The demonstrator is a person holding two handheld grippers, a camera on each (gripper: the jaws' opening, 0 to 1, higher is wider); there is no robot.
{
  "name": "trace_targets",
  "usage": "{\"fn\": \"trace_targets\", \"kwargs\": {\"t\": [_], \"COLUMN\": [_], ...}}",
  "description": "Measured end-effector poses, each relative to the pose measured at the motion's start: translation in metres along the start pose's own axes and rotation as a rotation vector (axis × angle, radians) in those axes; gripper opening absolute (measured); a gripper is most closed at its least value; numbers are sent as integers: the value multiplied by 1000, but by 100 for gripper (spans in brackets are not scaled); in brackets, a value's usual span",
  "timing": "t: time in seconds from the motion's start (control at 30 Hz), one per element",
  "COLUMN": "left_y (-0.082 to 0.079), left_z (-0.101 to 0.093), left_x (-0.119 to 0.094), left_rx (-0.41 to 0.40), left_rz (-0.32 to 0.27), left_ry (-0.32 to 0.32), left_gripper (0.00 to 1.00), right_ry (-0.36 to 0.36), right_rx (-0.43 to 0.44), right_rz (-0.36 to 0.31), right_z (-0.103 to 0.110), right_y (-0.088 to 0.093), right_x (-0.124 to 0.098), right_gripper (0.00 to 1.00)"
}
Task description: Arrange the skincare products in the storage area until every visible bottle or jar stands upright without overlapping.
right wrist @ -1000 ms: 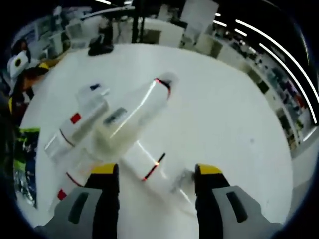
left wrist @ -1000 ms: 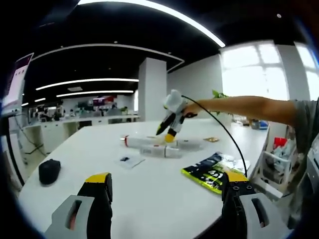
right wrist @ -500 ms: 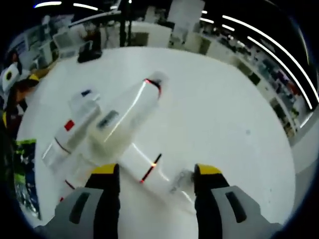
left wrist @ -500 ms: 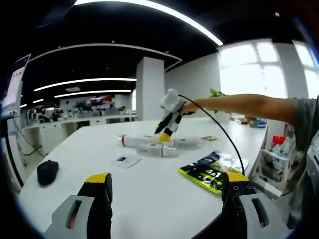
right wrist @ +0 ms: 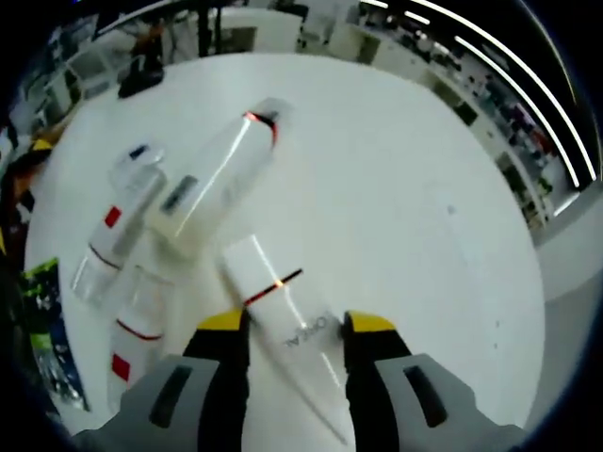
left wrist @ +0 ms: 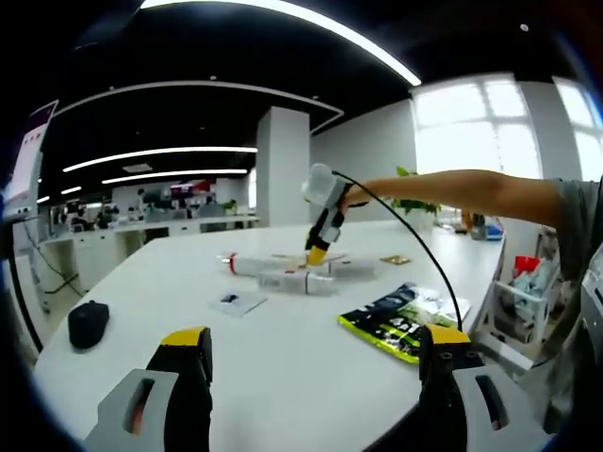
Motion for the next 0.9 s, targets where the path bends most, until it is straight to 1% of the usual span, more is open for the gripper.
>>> {"fn": "trace_targets", "kwargs": {"t": [0.03,0.17,0.2,0.23,0.27,0.37,0.43,0.5,0.6,0.7,0.77,0.8,0.9], "left_y": [0,2,2,2,2,2,2,2,1,1,2,2,1], "left_z": [0,1,1,0,-1,-2,-2,-2,-1,-2,-2,-3,-3], "left_x": [0,1,1,2,2,3,3,3,2,2,3,3,3], "left_rx": [-1,-4,-5,-4,-4,-1,-1,-2,-3,-3,-2,-2,-3], "left_rz": [1,5,5,5,5,6,6,6,3,3,4,4,1], "left_ry": [0,-3,-3,-1,1,6,7,5,4,4,6,7,9], "left_gripper": [93,93,93,93,93,93,93,93,93,93,93,93,93], "right_ry": [0,12,17,19,17,8,8,10,16,29,25,23,11], "right_rx": [3,44,64,93,117,178,203,257,341,459,502,538,606], "right_rz": [13,108,135,183,212,275,297,334,374,397,400,411,430], "right_z": [0,0,0,1,1,1,9,16,9,3,2,2,0], "right_y": [1,10,11,14,16,20,22,26,28,30,31,32,35], "right_x": [-1,-7,-8,-10,-11,-14,-15,-17,-17,-17,-16,-17,-16], "right_gripper": [38,35,35,34,34,33,32,32,32,32,32,32,33]}}
Point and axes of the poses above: the point that each gripper's makers call its tool centre point, and the gripper's own axes: x roughly forward along the fingers, z roughly to its left, y roughly out of its underside, the point moved 8 cm from there along -x, roughly backward along the fingers, and after that the axes turned 5 degrees about x, right-handed, at the moved point
